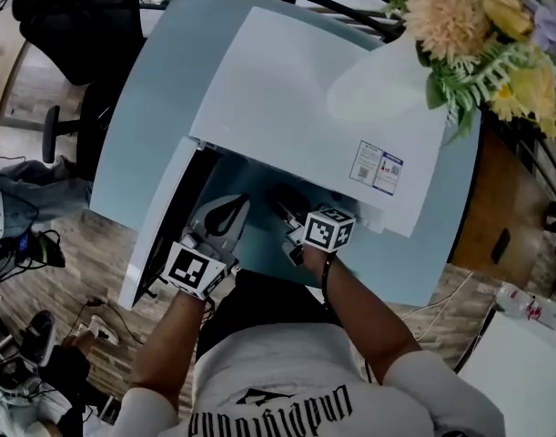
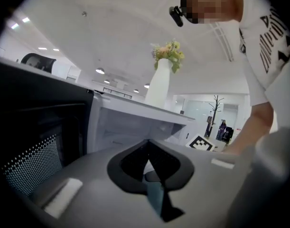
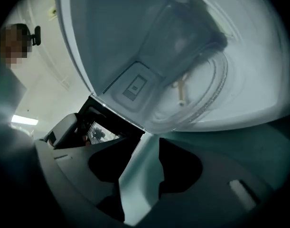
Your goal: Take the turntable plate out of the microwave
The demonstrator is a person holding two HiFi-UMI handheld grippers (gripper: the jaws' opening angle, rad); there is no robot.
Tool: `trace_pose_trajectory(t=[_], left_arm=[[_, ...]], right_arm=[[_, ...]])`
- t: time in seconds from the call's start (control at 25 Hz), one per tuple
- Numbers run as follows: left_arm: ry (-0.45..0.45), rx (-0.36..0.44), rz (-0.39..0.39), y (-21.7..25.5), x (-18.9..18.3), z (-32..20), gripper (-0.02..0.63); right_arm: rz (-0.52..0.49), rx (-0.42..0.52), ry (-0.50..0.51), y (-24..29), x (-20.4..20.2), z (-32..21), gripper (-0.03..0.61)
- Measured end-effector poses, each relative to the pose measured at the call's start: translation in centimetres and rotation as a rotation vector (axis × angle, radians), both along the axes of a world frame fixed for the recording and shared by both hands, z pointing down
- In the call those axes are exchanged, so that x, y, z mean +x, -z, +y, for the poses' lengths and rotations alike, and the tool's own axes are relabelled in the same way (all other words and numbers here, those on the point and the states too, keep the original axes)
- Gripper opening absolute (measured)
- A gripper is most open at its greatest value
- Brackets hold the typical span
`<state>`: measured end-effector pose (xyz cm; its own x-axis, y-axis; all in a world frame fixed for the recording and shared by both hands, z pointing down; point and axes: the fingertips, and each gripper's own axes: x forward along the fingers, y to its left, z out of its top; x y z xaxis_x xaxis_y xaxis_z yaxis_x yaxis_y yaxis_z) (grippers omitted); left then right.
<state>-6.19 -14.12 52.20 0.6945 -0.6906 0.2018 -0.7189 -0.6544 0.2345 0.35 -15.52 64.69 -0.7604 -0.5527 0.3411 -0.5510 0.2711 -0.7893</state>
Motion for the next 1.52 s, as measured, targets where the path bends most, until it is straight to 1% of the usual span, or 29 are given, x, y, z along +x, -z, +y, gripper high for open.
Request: trace_pose_trajectory(t=[0.08,0.2,0.28,0.4,0.48,0.52,0.56,0.64,0.72,0.8,1.0,1.12,1.32,1.52], left_arm=[[-0.001,-0.008,0.000,-0.6,0.0,-0.1,0.051],[0.005,-0.020,0.000,-1.2,0.2,-0.6,0.051],[0.012,-0.031,0.001,-1.5,0.3,-0.7,0.050],[0.008,-0.037,0.003,-2.0,0.5,-0.8,0.051],[0.009,-0.043,0.003,-2.2,0.6,-0.9,0.051],[0.011,-0.047,0.004,-2.3,0.6,-0.9,0.051],[0.014,-0.052,0.007,-2.5,0.6,-1.0,0.051],[0.021,-0.061,0.014,-2.9,0.7,-0.9,0.051],[0.030,-0.070,0.020,-3.2,0.7,-1.0,0.051],[0.041,-0.081,0.028,-3.3,0.4,-1.0,0.051],[0.076,-0.128,0.072,-4.2,-0.4,-0.8,0.051],[0.094,-0.184,0.104,-5.2,-0.9,-0.4,0.052],[0.088,-0.282,0.176,-6.7,-0.9,0.5,0.054],[0.094,-0.367,0.240,-8.2,-0.9,1.3,0.091]], right_arm=[[-0.047,-0.044,-0.043,-0.6,0.1,-0.6,0.160],[-0.173,-0.113,-0.124,-0.6,0.1,-1.8,0.160],[-0.238,-0.145,-0.175,-0.6,0.3,-2.7,0.160],[-0.301,-0.209,-0.249,-0.9,0.8,-3.4,0.160],[-0.320,-0.264,-0.294,-1.4,1.0,-3.4,0.158],[-0.330,-0.273,-0.307,-1.5,1.0,-3.5,0.157],[-0.337,-0.277,-0.319,-1.6,1.0,-3.6,0.155],[-0.340,-0.292,-0.349,-1.9,1.2,-3.7,0.099],[-0.343,-0.294,-0.372,-2.1,1.2,-3.6,0.093],[-0.351,-0.286,-0.386,-2.0,1.2,-3.5,0.060],[-0.359,-0.282,-0.407,-2.0,1.5,-3.5,0.056],[-0.359,-0.281,-0.417,-2.0,1.6,-3.3,0.056],[-0.375,-0.263,-0.434,-1.4,1.7,-3.2,0.057],[-0.388,-0.240,-0.446,-0.9,2.0,-3.0,0.051]])
